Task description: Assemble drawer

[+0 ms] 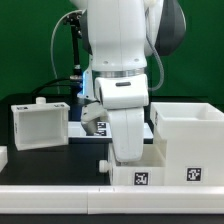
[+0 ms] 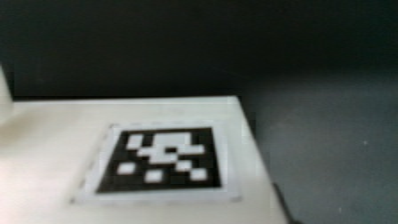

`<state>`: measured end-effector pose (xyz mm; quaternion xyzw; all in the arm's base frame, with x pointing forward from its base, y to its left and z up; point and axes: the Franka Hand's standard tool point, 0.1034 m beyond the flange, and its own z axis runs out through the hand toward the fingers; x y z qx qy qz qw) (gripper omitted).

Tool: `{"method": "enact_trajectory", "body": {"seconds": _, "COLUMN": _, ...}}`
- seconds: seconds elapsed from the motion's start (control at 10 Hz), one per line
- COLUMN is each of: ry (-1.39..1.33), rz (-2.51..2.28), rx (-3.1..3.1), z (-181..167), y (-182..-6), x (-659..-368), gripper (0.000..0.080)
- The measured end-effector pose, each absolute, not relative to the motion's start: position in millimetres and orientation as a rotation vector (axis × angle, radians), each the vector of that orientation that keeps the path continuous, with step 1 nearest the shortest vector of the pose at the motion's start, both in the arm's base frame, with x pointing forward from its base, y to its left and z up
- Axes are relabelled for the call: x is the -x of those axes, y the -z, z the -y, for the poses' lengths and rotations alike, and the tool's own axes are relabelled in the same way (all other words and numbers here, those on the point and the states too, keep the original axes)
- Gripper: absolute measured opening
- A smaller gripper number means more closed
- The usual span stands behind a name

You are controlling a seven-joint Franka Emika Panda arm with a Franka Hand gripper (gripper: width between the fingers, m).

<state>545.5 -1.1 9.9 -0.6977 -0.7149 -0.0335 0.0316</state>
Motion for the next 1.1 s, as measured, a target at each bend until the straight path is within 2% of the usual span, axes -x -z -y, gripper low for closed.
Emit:
{"method": "enact_trajectory", "body": {"seconds": 0.6, "ry": 0.110, "rz": 2.133, "rx": 2.208, "z": -22, "y": -10.9, "x": -552, "gripper": 0.0038}}
{"method": "enact_trajectory", "body": {"seconds": 1.0, "ry": 0.097, "rz": 2.115, "rx": 2.226, "z": -20, "y": -10.9, "x": -554, "gripper": 0.0038}}
{"method": "enact_trajectory", "body": {"seconds": 1.1, "ry": 0.096, "rz": 2.113, "rx": 2.227, "z": -20, "y": -10.7, "x": -554, "gripper": 0.0104}}
